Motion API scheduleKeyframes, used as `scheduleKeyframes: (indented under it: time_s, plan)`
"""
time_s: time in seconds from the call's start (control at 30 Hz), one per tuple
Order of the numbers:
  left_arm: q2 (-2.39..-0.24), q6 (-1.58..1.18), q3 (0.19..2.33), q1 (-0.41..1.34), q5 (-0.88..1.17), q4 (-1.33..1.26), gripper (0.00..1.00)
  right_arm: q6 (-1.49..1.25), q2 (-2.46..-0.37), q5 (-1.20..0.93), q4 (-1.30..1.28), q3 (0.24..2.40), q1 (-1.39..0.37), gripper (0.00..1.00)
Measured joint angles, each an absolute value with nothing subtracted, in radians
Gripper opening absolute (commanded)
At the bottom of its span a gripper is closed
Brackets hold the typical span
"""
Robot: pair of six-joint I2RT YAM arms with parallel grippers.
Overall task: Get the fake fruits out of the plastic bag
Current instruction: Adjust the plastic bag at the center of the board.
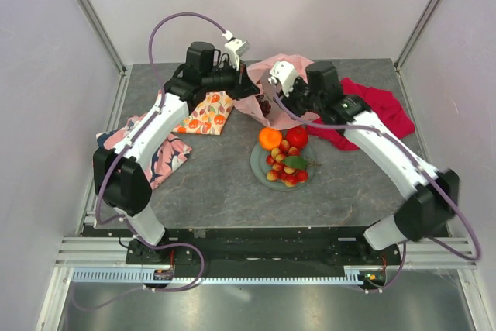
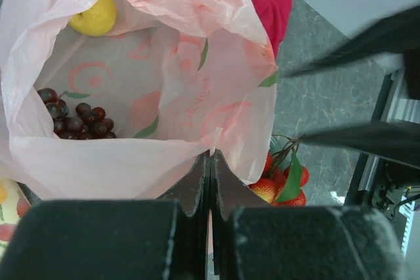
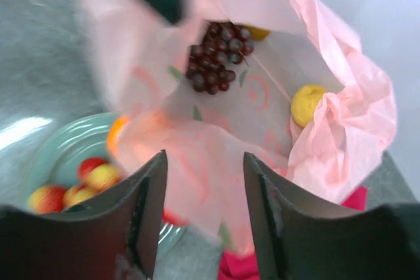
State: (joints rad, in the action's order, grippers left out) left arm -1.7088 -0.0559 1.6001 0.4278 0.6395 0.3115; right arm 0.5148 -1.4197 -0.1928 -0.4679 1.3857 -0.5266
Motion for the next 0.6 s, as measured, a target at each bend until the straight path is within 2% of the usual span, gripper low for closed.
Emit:
scheduleKeyframes:
  time_s: [0.07, 0.2, 0.3, 0.43, 0.5, 0.6]
  plan:
    - [-1.695, -0.061, 1.594, 0.428, 0.651, 0.311, 0.02, 0.487, -1.546, -0.183, -0.419, 1.425, -0.493, 0.45]
    - [-1.668, -0.063, 1.580, 0.428, 0.665, 0.313, 0.02, 0.439, -1.798, -0.155, -0.359, 1.520, -0.441, 0.43]
    - [-1.662, -0.062, 1.575, 0.428, 0.674, 0.316, 0.02, 0.417, -1.963, -0.106, -0.334, 1.613, -0.409, 0.50]
    - [-1.662, -0.047, 1.573, 0.428, 0.692, 0.338, 0.02, 0.386, -2.115, -0.021, -0.294, 1.746, -0.376, 0.73]
    - [-1.662, -0.025, 1.571, 0.428, 0.703, 0.355, 0.02, 0.377, -2.171, 0.019, -0.281, 1.815, -0.362, 0.76]
    - [-1.662, 0.012, 1.565, 0.428, 0.726, 0.379, 0.02, 0.381, -2.275, 0.083, -0.252, 1.949, -0.342, 0.76]
